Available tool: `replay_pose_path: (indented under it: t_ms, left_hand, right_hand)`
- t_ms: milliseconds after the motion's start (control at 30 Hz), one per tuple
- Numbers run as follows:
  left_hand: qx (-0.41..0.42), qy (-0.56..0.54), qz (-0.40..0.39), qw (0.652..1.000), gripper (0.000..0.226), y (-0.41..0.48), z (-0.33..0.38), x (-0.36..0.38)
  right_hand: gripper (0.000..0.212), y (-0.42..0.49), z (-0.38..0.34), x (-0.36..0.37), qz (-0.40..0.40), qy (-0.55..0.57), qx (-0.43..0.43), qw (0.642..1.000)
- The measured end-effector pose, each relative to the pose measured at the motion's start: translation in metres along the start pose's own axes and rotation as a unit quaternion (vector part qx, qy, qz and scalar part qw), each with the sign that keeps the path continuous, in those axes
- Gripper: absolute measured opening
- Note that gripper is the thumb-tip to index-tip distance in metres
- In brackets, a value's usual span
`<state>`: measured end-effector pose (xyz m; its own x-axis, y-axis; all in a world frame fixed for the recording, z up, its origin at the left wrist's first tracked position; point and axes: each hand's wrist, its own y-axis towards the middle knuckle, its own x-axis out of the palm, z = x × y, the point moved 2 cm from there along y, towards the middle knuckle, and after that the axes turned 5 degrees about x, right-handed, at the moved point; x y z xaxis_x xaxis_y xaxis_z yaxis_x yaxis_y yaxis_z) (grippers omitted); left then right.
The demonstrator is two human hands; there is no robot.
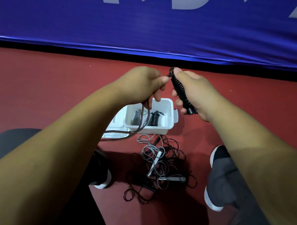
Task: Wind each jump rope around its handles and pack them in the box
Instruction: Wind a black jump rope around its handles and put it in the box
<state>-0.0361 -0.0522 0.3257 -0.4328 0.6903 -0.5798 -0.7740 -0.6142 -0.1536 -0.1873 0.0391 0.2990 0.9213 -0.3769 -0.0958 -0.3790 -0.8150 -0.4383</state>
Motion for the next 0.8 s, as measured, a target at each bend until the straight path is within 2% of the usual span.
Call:
replay_pose_path:
  t_ms: [67,167,233,300,467,600,800]
  left_hand:
    - [0.006,-0.097,0.032,0.995,0.034,0.002,-0.002,0.000]
    - [-0.003,-0.257,0.054,0.965,0.032,0.005,-0.005,0.000]
    - [-0.002,-0.296,0.044,0.954,0.028,0.007,-0.006,0.000]
    - [0.008,-0.263,0.023,0.964,0.025,0.006,-0.004,-0.005]
    - [0.038,-0.087,-0.026,0.995,0.025,-0.001,-0.005,-0.016]
    - [0.025,-0.058,0.004,0.998,0.026,0.001,-0.011,-0.014]
    - [0.015,0.029,0.005,0.999,0.010,0.007,-0.018,-0.007]
  right_hand:
    - [0.034,0.000,-0.003,-0.001,0.014,-0.016,-0.015,1.000]
    - [0.035,-0.001,-0.006,-0.002,0.027,-0.030,-0.034,0.999]
    - [0.038,-0.001,-0.010,-0.004,0.035,-0.028,-0.037,0.998]
    - [0.043,-0.001,-0.012,-0.008,0.044,-0.020,-0.032,0.998]
    - [0.058,-0.002,-0.017,-0.017,0.033,-0.011,-0.014,0.999]
    - [0.047,-0.009,-0.016,-0.014,-0.081,0.048,0.050,0.994]
    - [0.045,-0.022,-0.013,-0.007,-0.196,0.031,0.091,0.976]
